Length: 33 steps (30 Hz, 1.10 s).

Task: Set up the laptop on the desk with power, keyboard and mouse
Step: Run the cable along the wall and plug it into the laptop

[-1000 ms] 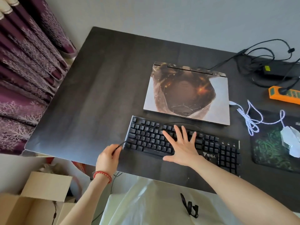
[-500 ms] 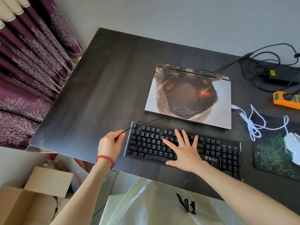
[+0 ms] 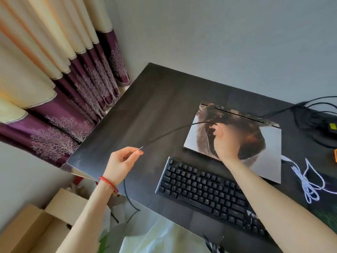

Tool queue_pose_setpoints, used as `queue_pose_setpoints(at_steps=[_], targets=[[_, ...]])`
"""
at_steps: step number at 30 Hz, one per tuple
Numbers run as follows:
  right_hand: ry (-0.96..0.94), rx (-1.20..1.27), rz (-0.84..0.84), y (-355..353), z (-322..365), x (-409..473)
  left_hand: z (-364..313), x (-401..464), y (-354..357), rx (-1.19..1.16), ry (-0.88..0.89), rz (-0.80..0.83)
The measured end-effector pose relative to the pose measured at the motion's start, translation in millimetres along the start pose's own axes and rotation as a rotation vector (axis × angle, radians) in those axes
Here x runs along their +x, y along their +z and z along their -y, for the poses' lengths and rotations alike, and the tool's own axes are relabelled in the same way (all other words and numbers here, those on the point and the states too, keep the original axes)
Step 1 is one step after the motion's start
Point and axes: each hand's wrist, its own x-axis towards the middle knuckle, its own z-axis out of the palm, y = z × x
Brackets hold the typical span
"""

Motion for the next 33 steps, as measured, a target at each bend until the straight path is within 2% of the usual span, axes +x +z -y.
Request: queue_pose_setpoints(at_steps=[2, 7, 9, 11, 12, 15, 18, 20, 21, 23, 26, 28, 30, 31, 33], targets=[[-0.078, -0.073, 0.061, -2.5, 9.5, 8.0, -3.7, 1.4, -14.2, 0.045, 0.031, -0.013], [-0.784, -0.1, 0.187, -0.2, 91.9, -1.9, -65.9, 25.7, -18.1, 0.143, 0.245, 0.017], [-0.947, -0.114, 0.151, -7.0, 119.3, 5.4, -97.4, 39.7, -22.7, 0.135, 0.314, -0.055], [-0.96, -0.076, 0.05, -21.8, 139.0, 21.2, -126.7, 54.6, -31.9, 0.122, 0.361, -0.113], [-0.908, -0.039, 0.024, -29.5, 145.8, 28.9, -139.0, 61.0, -36.0, 0.114, 0.374, -0.118], [-0.62, 0.153, -0.063, -56.1, 165.6, 62.2, -173.8, 79.1, -48.8, 0.054, 0.382, -0.106], [-0.278, 0.395, -0.237, -90.4, 165.5, 99.7, -190.3, 87.5, -68.4, -0.028, 0.343, -0.124], [-0.141, 0.309, -0.275, -109.3, 151.5, 119.3, -191.7, 88.6, -84.1, -0.015, 0.341, -0.171], [-0.121, 0.202, -0.23, -114.0, 145.7, 123.0, -192.8, 88.9, -89.1, 0.023, 0.359, -0.215], [-0.227, 0.037, -0.094, -116.7, 148.7, 121.2, -207.4, 92.4, -90.2, 0.127, 0.423, -0.288], [-0.617, -0.026, -0.06, -118.4, 185.3, 110.5, -252.1, 102.2, -71.0, 0.18, 0.525, -0.255], [-0.824, -0.009, -0.002, -127.9, 212.8, 106.9, -287.4, 106.0, -59.2, 0.058, 0.589, -0.225], [-0.9, 0.094, 0.043, -144.9, 232.0, 107.4, -322.9, 110.1, -57.4, -0.153, 0.61, -0.224], [-0.896, 0.148, 0.013, -153.5, 237.4, 107.9, -335.6, 112.5, -57.9, -0.22, 0.619, -0.223], [-0.847, 0.184, -0.162, -169.1, 243.7, 114.5, -351.4, 116.3, -57.7, -0.274, 0.622, -0.157]])
